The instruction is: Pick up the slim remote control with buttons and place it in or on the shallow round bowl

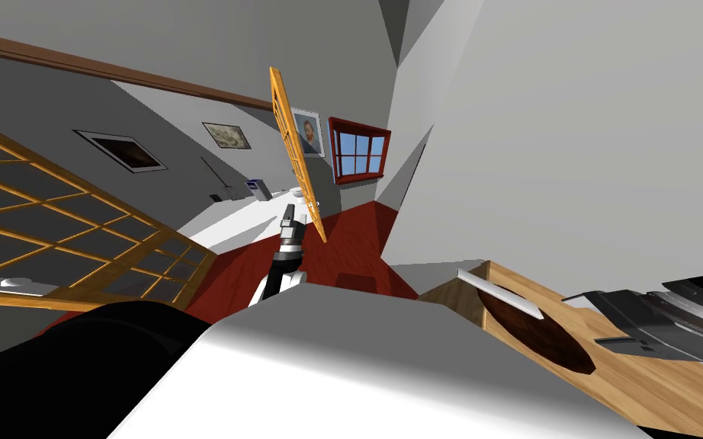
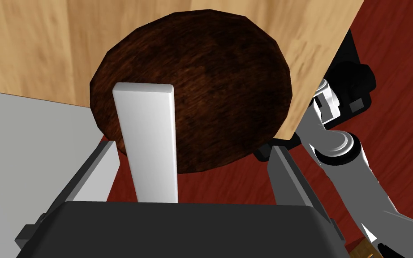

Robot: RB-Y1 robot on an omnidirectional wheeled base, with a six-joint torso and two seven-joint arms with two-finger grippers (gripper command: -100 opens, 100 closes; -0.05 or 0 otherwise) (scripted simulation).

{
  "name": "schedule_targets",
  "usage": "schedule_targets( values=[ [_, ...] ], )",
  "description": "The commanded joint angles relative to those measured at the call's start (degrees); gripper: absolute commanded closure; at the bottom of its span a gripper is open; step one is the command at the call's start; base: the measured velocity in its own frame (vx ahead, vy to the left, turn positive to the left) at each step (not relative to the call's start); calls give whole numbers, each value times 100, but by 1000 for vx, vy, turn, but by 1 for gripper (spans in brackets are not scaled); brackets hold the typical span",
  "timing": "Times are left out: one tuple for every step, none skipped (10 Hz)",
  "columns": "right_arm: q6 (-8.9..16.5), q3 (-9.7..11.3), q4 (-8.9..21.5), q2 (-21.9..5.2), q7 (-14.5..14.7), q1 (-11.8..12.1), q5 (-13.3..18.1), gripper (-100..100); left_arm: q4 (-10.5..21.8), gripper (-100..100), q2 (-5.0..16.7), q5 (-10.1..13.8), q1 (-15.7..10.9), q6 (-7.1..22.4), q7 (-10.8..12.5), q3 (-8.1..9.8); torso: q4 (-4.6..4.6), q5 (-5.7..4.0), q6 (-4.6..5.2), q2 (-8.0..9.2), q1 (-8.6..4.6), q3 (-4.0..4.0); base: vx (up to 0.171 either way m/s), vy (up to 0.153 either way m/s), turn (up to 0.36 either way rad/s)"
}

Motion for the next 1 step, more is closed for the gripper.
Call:
schedule_targets(
  values=[
    [0, 0, 0, 0, 0, 0, 0, 0, 0, 0, 0, 0, 0, 0, 0, 0, 0, 0, 0, 0, 0, 0, 0, 0, 0]
  ],
)
